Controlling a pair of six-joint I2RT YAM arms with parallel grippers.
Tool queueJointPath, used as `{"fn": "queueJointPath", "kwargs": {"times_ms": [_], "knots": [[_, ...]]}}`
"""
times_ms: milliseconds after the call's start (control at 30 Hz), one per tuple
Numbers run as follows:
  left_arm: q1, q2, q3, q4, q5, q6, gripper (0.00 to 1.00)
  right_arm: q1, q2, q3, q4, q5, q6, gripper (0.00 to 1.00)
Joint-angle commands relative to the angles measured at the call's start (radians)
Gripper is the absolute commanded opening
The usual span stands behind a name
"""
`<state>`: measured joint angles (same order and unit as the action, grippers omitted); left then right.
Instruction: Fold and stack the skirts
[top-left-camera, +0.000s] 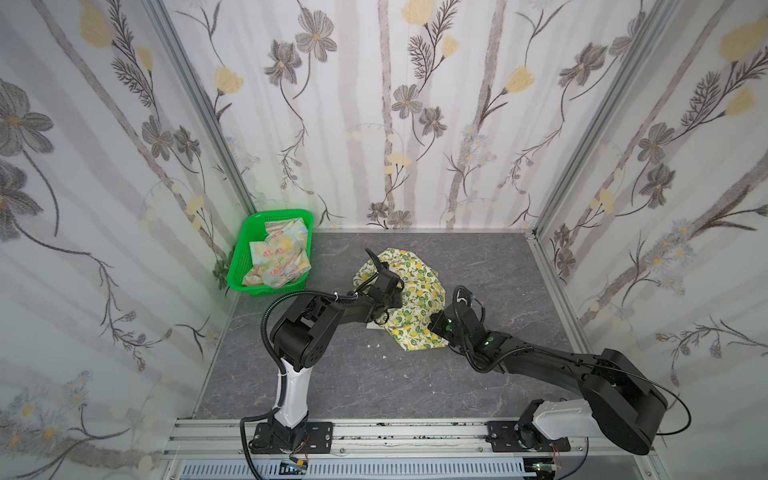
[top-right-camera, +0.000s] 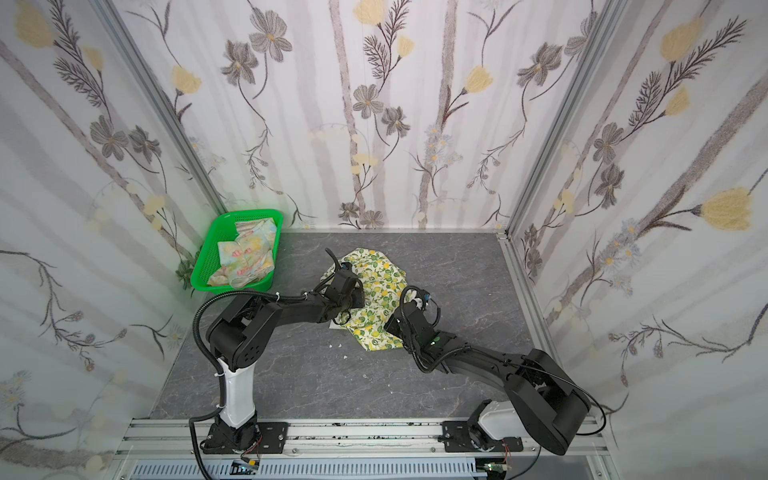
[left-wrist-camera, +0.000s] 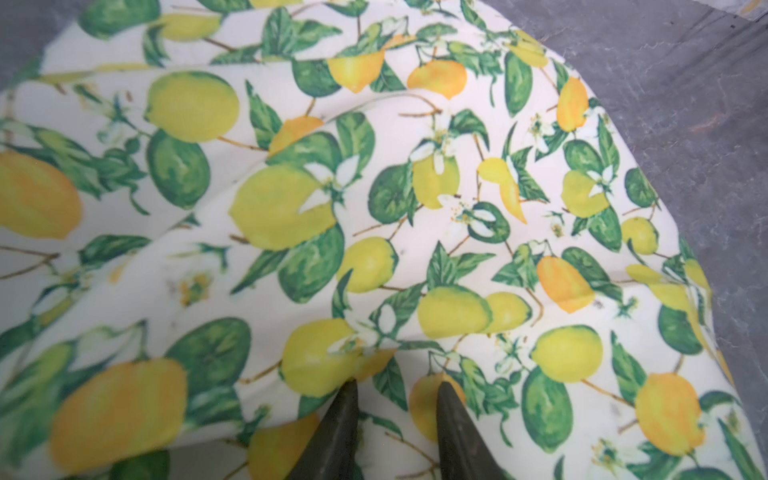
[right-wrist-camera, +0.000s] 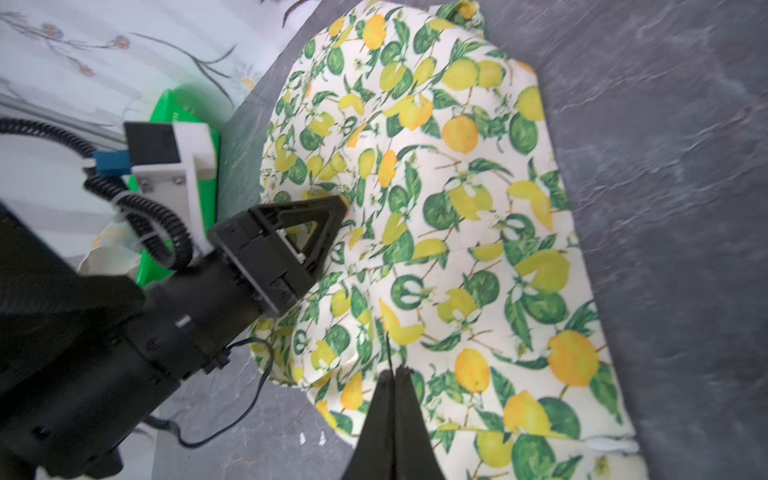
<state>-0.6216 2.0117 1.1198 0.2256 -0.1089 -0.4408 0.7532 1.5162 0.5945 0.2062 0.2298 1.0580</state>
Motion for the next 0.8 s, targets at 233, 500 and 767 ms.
{"fn": "queueJointPath", "kwargs": {"times_ms": [233, 500, 767], "knots": [[-0.004, 0.079, 0.114, 0.076, -0.017, 0.071, 0.35, 0.013, 0.178, 0.038, -0.100, 0.040, -0.052, 0.00], [-0.003, 0.150, 0.213, 0.084, -0.027, 0.047, 0.35, 0.170, 0.261, 0.077, -0.119, -0.011, 0.054, 0.00], [0.048, 0.017, 0.181, 0.086, -0.073, 0.034, 0.36, 0.233, 0.296, 0.195, -0.078, -0.053, -0.026, 0.00]]}}
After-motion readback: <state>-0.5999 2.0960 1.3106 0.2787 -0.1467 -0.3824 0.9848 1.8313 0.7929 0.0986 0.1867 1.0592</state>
